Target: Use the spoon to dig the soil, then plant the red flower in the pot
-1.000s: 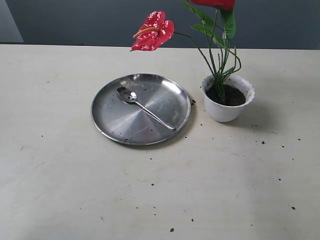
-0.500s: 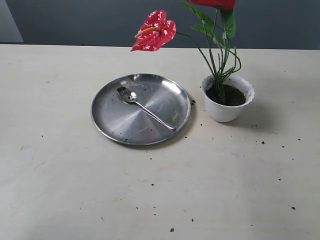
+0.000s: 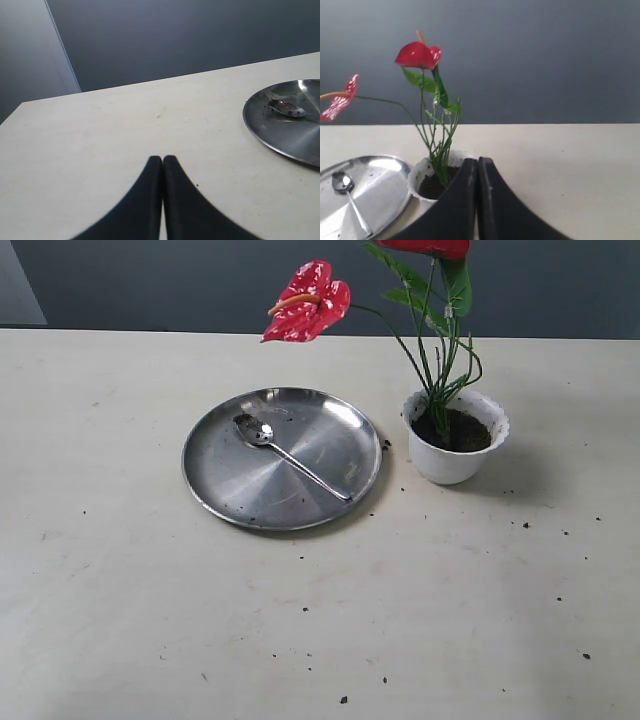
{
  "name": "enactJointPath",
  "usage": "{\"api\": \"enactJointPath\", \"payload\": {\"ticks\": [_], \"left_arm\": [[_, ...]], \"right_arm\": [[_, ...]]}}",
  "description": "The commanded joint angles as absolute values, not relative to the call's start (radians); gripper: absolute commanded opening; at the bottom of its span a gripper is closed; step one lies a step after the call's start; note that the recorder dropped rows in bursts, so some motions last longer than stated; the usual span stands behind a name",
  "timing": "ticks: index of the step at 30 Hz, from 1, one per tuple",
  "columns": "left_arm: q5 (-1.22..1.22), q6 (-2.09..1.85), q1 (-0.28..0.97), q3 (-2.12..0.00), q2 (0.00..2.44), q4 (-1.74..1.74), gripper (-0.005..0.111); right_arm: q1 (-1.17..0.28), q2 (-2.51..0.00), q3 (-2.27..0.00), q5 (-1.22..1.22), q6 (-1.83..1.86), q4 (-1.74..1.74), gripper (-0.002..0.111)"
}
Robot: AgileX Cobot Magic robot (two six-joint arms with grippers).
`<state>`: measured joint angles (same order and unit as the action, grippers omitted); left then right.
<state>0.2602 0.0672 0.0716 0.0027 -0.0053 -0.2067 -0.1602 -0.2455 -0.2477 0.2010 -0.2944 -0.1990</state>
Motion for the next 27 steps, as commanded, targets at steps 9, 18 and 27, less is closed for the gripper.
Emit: {"api": "enactJointPath", "payload": {"ticks": [9, 18, 27], "left_arm": [[0.253, 0.068, 0.074, 0.0, 0.0, -0.203, 0.002], [0.253, 0.068, 0.074, 0.0, 0.0, -0.203, 0.002], [0.253, 0.068, 0.074, 0.0, 0.0, -0.203, 0.002]], "right_arm": [[-0.079, -0.094, -0.135, 0.179, -0.29, -0.095, -0.001], [-0.079, -0.051, 0.0, 0.184, 0.03, 0.062, -0.001], [-0.079, -0.028, 0.0, 0.305, 0.097, 0.054, -0.001]]}}
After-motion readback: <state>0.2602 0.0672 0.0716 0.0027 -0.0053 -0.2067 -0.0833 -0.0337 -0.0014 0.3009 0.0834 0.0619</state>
